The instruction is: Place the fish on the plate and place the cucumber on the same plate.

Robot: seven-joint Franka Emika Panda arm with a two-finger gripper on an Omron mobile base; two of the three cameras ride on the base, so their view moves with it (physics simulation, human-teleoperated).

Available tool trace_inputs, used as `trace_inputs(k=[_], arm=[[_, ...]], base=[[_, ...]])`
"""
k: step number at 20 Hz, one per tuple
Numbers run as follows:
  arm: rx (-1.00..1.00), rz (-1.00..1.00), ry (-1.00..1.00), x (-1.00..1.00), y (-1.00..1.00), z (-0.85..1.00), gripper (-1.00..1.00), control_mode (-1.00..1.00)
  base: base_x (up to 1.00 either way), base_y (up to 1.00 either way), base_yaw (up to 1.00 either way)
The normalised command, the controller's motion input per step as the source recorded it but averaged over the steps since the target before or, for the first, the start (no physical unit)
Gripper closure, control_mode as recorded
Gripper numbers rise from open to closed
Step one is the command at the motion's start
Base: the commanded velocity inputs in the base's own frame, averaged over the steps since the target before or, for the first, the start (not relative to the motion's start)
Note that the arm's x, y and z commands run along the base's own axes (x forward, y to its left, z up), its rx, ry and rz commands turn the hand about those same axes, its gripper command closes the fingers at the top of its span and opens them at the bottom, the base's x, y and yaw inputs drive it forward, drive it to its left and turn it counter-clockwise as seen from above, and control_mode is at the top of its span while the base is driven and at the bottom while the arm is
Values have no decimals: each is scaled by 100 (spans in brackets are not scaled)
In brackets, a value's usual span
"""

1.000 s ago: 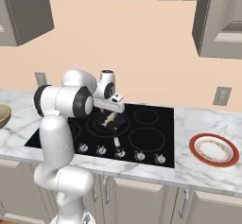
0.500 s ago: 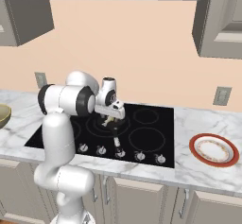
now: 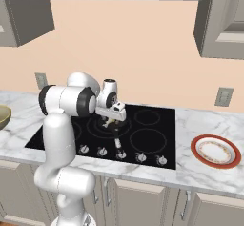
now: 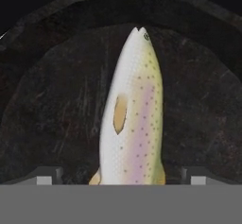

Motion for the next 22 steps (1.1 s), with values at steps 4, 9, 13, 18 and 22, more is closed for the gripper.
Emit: trace_inputs(k=[4, 9, 13, 18, 22], arm=[[0, 0, 0, 0, 0, 0, 100, -100], [0, 0, 0, 0, 0, 0, 100, -100], [0, 0, 0, -4, 0, 15, 100, -100], [4, 0, -3, -38, 0, 54, 100, -100], [5, 2, -8, -85, 0, 60, 100, -100]], base=[[0, 0, 0], [0, 0, 0], [0, 0, 0], [0, 0, 0], [0, 0, 0]])
